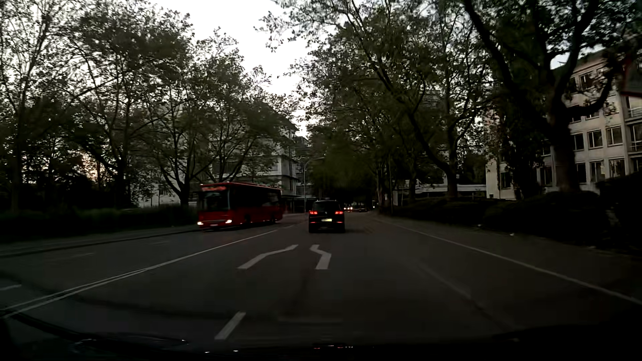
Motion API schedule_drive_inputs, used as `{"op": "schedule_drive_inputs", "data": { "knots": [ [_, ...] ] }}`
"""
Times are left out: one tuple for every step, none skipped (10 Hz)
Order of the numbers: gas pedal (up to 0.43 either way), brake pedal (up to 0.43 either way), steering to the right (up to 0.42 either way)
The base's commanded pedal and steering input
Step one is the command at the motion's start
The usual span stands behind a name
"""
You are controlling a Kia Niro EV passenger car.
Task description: Follow the waypoints while adhering to traffic rules and regulations
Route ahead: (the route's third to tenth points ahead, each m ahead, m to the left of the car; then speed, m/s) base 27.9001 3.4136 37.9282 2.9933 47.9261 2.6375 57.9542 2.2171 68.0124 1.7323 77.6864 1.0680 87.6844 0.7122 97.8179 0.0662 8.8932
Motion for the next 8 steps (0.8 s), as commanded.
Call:
{"op": "schedule_drive_inputs", "data": {
  "knots": [
    [0.098, 0.0, 0.0],
    [0.098, 0.0, 0.0],
    [0.098, 0.0, 0.0],
    [0.098, 0.0, 0.0],
    [0.098, 0.0, 0.0],
    [0.098, 0.0, 0.0],
    [0.098, 0.0, 0.0],
    [0.098, 0.0, 0.0]
  ]
}}
